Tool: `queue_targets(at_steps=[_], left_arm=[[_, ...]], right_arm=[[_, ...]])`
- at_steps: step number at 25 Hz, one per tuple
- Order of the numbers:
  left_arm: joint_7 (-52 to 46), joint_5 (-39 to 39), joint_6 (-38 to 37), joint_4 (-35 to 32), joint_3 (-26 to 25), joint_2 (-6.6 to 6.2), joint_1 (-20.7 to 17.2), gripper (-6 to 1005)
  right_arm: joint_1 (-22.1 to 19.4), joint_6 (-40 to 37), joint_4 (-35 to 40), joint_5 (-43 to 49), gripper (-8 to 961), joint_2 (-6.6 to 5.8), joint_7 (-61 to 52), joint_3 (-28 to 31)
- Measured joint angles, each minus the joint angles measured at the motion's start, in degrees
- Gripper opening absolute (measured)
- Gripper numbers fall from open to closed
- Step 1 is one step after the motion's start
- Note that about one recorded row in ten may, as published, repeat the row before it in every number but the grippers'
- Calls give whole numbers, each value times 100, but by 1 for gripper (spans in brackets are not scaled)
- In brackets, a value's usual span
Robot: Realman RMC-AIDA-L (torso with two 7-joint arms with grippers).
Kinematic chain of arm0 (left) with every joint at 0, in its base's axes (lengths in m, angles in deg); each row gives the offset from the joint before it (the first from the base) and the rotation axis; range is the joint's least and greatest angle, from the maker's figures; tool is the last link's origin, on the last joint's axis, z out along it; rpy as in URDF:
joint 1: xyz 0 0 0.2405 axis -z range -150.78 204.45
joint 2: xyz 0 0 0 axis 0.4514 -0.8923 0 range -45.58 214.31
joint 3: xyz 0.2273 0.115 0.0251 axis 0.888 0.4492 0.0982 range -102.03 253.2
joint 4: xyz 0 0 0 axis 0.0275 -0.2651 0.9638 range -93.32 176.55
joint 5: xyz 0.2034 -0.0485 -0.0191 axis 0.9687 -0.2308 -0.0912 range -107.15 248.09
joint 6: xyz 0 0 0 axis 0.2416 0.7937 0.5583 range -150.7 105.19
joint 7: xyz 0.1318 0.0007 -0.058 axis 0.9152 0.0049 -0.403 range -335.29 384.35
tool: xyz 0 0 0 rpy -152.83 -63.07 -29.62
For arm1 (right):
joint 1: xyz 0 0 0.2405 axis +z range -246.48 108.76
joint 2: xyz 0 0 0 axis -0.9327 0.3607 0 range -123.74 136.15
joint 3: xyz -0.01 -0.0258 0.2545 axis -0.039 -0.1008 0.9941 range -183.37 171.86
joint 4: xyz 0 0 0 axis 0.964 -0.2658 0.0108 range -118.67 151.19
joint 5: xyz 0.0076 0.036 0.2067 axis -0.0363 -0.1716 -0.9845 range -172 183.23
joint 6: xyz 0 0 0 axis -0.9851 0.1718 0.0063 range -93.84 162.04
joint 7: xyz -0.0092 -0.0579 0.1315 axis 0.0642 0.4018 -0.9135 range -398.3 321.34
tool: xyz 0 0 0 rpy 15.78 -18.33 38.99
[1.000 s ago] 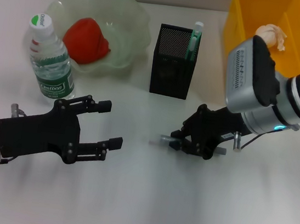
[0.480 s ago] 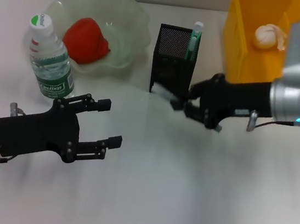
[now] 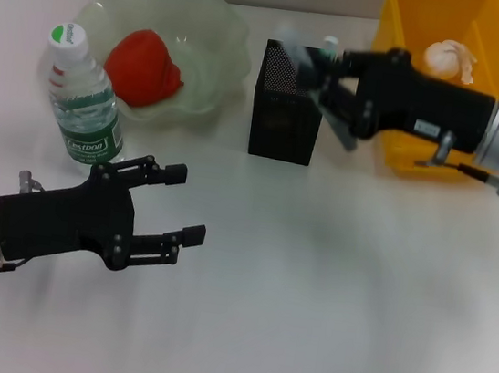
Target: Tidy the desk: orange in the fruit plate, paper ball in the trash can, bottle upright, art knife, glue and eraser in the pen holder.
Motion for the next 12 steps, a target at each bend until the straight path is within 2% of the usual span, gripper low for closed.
queue_targets(at_steps=[4,9,12], left_arm=[[-1,-118,-4,9,-2,7,-2,800],[-1,-148,-10,50,-2,13,-1,800],[-5,-172,-13,79,-1,14,13,800]], right_arm=[[228,60,-664,-1049,140,17,535,1],[502,361,-1181,-1905,139,33,966,-17],[602,504,-1304,-2085,139,42,1079,-38]])
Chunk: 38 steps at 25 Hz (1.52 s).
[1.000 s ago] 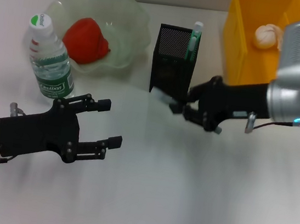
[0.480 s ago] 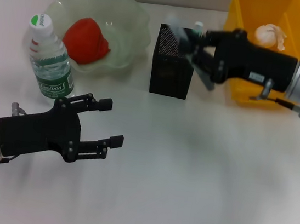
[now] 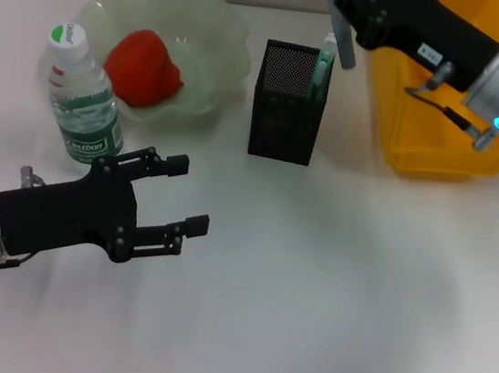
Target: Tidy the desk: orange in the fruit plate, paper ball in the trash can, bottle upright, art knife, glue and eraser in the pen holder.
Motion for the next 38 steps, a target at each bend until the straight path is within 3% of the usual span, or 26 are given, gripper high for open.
queue_targets(at_steps=[7,12,38], left_arm=[[-4,-86,-1,77,0,6,-5,800],[-3,-132,0,80,0,9,-28,800],[-27,-102,-22,108,47,-10,59,799]], right_arm=[[539,723,-422,-58,139,12,65,-87],[672,1064,-552,-71,138,27,68,-354],[640,1297,-744,-99,136,34,138,-480]])
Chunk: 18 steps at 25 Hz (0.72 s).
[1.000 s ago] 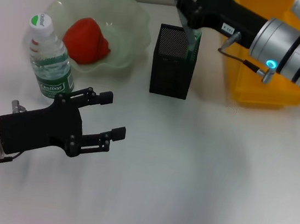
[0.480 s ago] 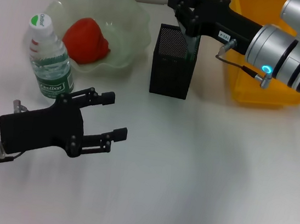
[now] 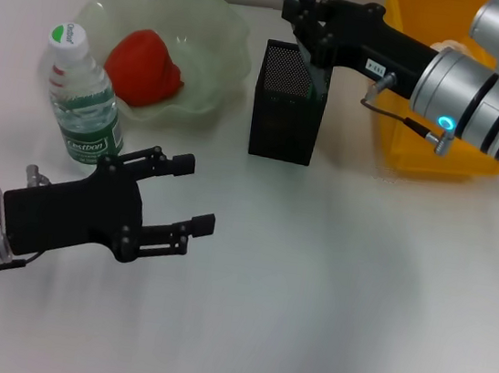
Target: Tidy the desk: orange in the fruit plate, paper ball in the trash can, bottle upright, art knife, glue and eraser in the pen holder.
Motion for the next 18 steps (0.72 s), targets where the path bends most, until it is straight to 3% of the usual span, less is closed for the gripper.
queue_targets(at_steps=[18], left_arm=[[94,19,-23,34,78,16,-45,799]], right_arm=[[65,215,12,37,137,-4,4,-198]])
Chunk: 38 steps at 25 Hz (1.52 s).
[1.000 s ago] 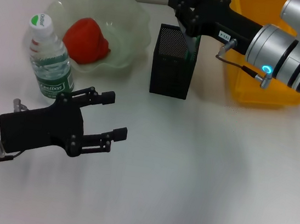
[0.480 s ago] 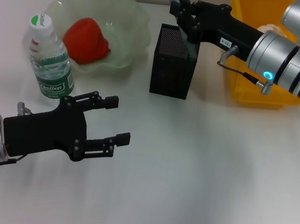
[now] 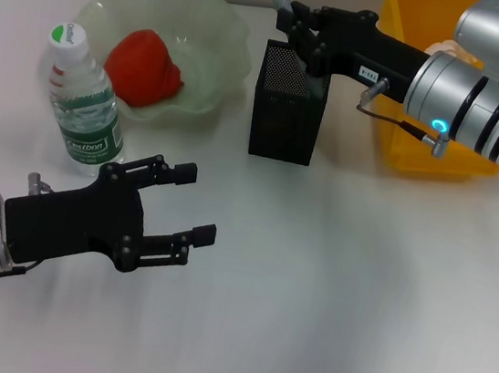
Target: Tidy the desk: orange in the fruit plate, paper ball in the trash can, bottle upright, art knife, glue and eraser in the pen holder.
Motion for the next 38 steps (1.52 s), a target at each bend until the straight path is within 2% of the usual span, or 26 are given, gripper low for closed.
queue_targets(at_steps=[7,11,21,31,35,36,38], left_arm=[[3,-1,-23,-15,-3,-6,-1,799],[3,-1,-28,-16,-1,-6,-2,800],[2,-1,-29,-13,6,-6,-18,800],[-1,-1,-29,-35,6,-5,-18,799],[-1,-7,-43,-19,6,-5,-18,799],[-13,-9,-67,1,6,-1,-15,800],[-21,-9,-72,7,6,0,-11,800]], right_arm=[[71,85,-14,-2,137,-1,-39,-108],[180,322,-1,-2,138,-6,-148,-376],[158,420,18,-35,153,-11,-234,-350],[34,361,231,-43,356,-14,-337,-325],[-235,217,579,-47,552,-14,-515,-180],[-453,-156,771,-48,606,-26,-641,16],[-585,-446,844,-48,716,-36,-714,125]])
